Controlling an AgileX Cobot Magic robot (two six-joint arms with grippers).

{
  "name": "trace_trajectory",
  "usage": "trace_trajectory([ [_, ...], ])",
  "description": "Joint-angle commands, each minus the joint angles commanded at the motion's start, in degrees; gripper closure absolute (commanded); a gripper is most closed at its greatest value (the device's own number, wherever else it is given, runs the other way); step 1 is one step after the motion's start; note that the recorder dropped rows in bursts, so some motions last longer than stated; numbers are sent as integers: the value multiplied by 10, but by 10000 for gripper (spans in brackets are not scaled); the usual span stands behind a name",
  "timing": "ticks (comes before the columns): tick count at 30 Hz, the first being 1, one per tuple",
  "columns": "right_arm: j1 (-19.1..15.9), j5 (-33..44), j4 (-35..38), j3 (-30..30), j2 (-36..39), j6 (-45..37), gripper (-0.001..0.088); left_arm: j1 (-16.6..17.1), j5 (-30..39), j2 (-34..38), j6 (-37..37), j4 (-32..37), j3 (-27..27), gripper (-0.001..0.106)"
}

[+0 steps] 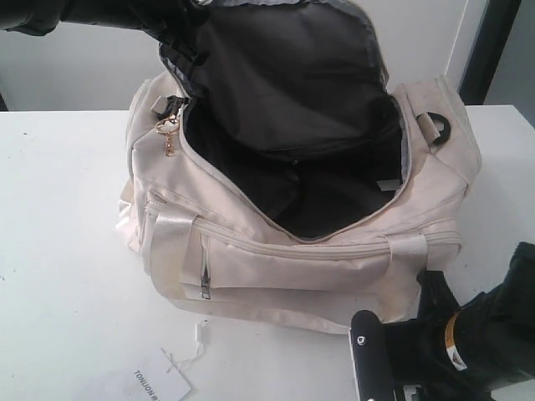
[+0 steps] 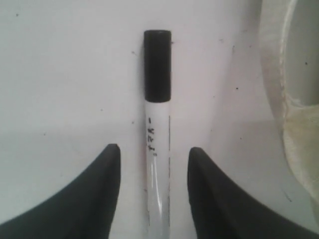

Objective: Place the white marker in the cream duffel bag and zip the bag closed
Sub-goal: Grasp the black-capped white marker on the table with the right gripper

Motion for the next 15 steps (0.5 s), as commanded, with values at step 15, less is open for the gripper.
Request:
trace_trajectory([
  [15, 0, -29, -1, 0, 40, 0, 448, 0, 0, 0, 0, 0, 0, 1053],
])
